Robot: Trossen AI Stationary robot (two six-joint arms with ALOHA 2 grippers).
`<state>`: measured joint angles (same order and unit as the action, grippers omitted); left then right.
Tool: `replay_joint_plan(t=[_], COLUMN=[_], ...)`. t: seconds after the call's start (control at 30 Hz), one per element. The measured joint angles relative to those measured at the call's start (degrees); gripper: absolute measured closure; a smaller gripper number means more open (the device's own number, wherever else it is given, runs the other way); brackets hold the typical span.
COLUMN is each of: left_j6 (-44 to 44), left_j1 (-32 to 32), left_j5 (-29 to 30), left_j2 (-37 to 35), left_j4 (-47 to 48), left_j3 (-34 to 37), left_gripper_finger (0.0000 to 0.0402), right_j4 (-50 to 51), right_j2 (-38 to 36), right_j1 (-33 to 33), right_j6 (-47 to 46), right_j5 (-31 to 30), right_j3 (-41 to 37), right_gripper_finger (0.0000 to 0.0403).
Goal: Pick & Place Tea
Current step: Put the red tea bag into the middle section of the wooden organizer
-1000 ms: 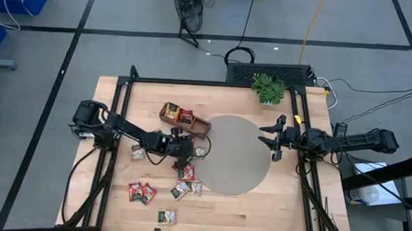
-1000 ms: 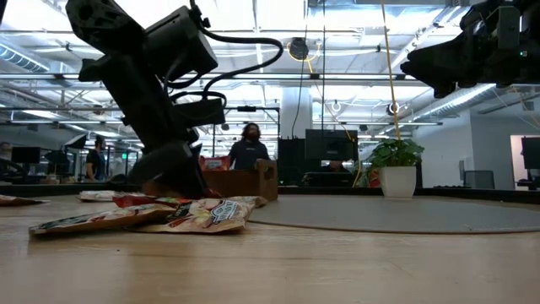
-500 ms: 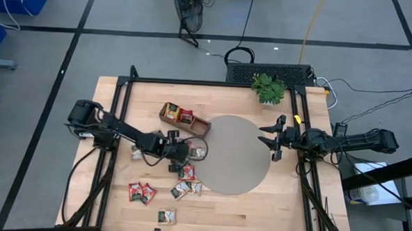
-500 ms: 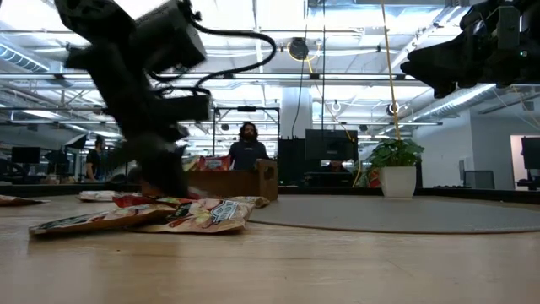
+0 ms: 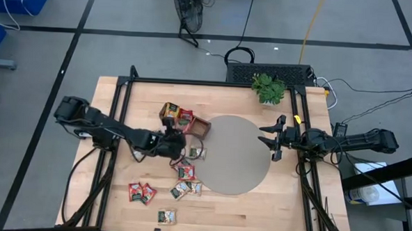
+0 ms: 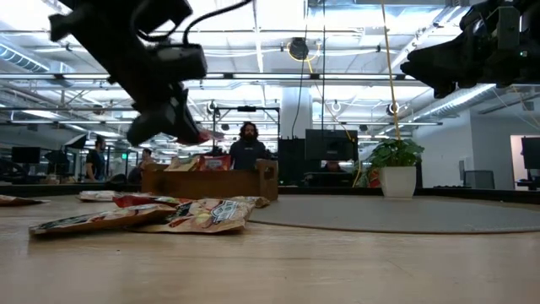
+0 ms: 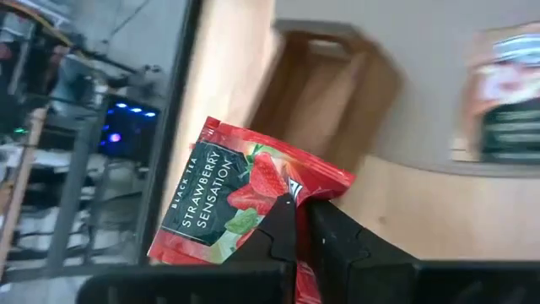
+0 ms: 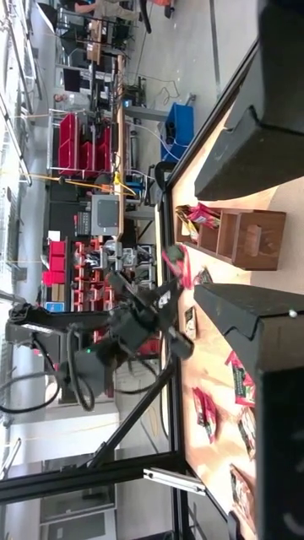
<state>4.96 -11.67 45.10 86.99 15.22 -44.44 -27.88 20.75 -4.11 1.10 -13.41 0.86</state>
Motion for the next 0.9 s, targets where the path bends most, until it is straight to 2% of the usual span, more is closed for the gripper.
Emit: replay_joint_plan(t=[0.3,0.47,0.63,0.9], left_j6=[6.28,9.5,9.76,9.43], left_j1=[7.63,10.14,11.79,12.03], left_j5=[0.23,-0.75,-0.68,-3.28], left_j2=[3.98,6.76,8.5,9.08], left_j4=[-4.14,-6.65,-7.25,-9.83], left_j3=[-0.07,-0.09,-0.03,-0.07], left_gripper_finger=[0.0377,0.0387,0.0386,0.0351], right_j4=[0.24,0.26,0.38,0.31], right_j2=[0.02,0.07,0.18,0.18], right_j1=[-0.01,-0.01,0.0,0.01], right_j6=[0.0,0.0,0.0,0.0], right_j5=[0.0,0.0,0.0,0.0], right_j3=[0.0,0.0,-0.01,-0.02], right_gripper_finger=[0.0248,0.0248,0.0248,0.0248])
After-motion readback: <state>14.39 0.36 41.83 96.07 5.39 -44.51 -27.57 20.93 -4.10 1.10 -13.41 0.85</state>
